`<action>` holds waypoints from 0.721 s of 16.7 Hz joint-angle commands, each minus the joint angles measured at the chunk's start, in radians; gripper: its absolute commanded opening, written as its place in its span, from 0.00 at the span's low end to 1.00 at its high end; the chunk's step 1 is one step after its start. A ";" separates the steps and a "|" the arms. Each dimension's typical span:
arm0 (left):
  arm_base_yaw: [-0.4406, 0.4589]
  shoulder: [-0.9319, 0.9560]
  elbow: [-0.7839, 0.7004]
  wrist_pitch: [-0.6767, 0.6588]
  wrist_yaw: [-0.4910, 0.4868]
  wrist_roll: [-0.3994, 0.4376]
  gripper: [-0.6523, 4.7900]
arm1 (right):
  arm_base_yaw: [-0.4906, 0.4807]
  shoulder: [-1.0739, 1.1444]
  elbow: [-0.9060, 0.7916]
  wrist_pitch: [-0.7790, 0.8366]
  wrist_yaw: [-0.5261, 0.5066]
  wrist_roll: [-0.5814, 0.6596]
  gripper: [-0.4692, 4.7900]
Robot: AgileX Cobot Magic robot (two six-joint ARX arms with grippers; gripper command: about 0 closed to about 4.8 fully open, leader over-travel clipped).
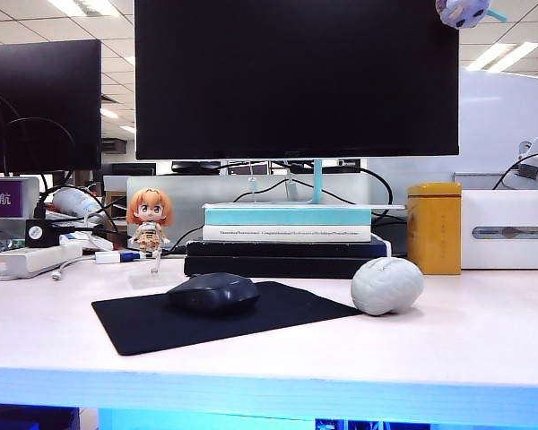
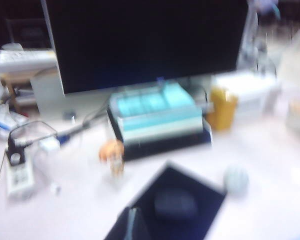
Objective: Place the black mouse on the black mouse pad.
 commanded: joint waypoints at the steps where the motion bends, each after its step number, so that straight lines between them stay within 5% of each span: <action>1: 0.002 -0.064 -0.230 0.255 -0.078 -0.054 0.11 | 0.008 -0.111 -0.115 0.109 0.042 0.007 0.08; 6: 0.002 -0.062 -0.568 0.553 -0.149 -0.148 0.11 | 0.007 -0.417 -0.658 0.450 0.049 -0.005 0.08; 12: 0.002 -0.062 -0.836 0.636 -0.156 -0.206 0.11 | 0.005 -0.688 -1.324 0.813 0.090 0.087 0.08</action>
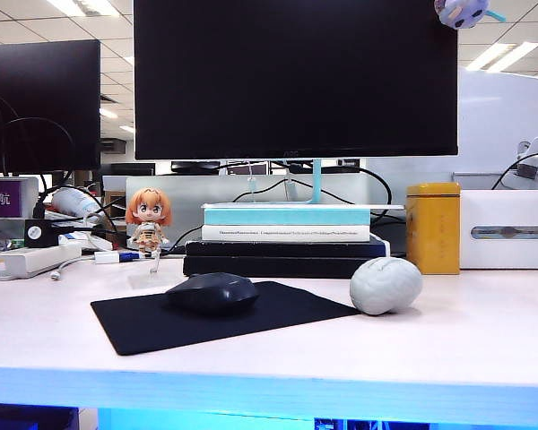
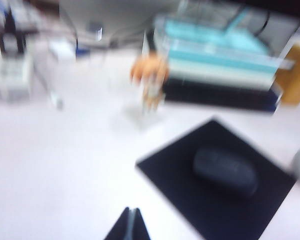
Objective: Place the black mouse on the black mouse pad.
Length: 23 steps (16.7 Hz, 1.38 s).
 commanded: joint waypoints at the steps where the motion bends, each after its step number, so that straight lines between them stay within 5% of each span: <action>1: 0.001 0.000 -0.094 0.101 -0.021 -0.005 0.11 | -0.001 -0.039 -0.226 0.123 0.038 0.077 0.08; 8: 0.001 0.000 -0.283 0.188 -0.021 0.090 0.11 | -0.001 -0.040 -0.707 0.473 0.039 0.098 0.08; 11: 0.001 0.000 -0.295 0.182 -0.083 0.156 0.11 | -0.001 -0.040 -0.747 0.482 0.050 0.098 0.08; 23: 0.001 -0.001 -0.295 0.164 -0.104 0.155 0.11 | -0.002 -0.039 -0.825 0.639 0.111 0.097 0.08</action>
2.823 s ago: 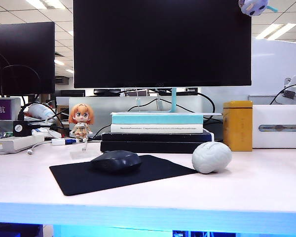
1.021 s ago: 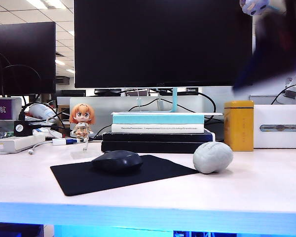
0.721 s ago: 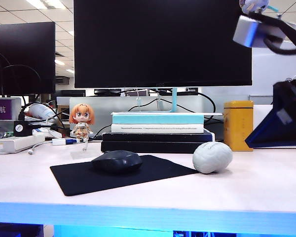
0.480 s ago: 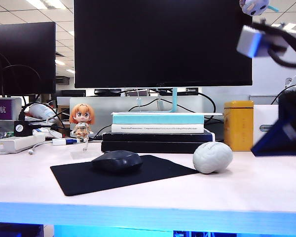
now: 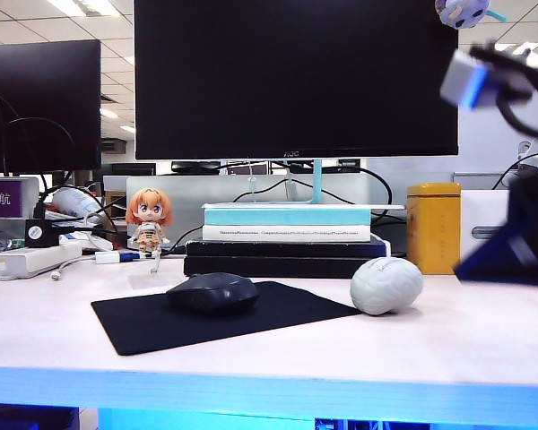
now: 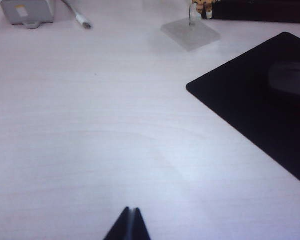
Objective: Place the black mouse on the black mouse pad.
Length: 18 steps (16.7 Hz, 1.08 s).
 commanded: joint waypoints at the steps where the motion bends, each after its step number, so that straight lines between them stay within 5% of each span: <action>1: 0.001 0.000 0.000 0.006 -0.002 0.007 0.11 | -0.002 -0.010 0.002 0.034 0.049 0.005 0.08; 5: 0.001 0.000 0.000 0.006 -0.002 0.007 0.11 | -0.102 -0.151 0.002 -0.078 0.011 0.005 0.08; 10: 0.001 0.000 0.000 0.006 -0.002 0.007 0.11 | -0.407 -0.390 0.001 -0.234 -0.245 0.005 0.08; 18: 0.001 0.000 0.000 0.006 -0.002 0.007 0.11 | -0.644 -0.636 0.000 -0.332 -0.244 0.005 0.08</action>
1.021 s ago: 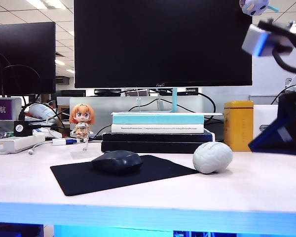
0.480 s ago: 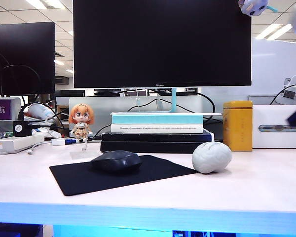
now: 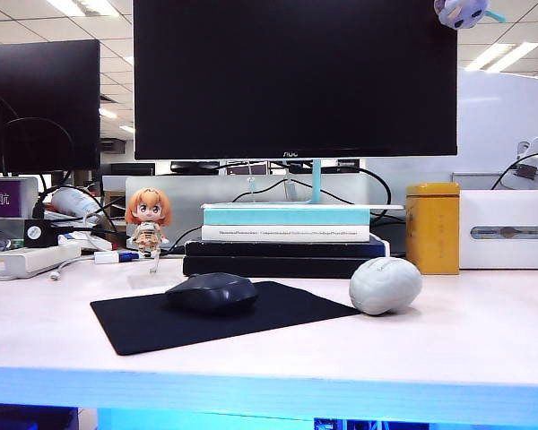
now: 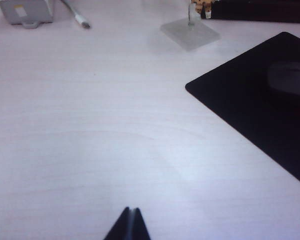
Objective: Place the black mouse on the black mouse pad.
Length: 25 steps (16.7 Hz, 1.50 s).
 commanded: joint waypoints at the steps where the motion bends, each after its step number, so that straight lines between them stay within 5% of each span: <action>1: 0.002 0.000 0.000 0.006 -0.002 0.007 0.11 | -0.063 -0.046 -0.002 -0.035 0.019 0.005 0.08; 14: 0.002 0.000 0.000 0.006 -0.005 0.007 0.11 | -0.238 -0.126 -0.091 -0.082 0.023 0.046 0.08; 25: 0.002 0.000 0.000 0.006 -0.005 0.007 0.11 | -0.245 -0.126 -0.090 -0.081 0.023 0.056 0.09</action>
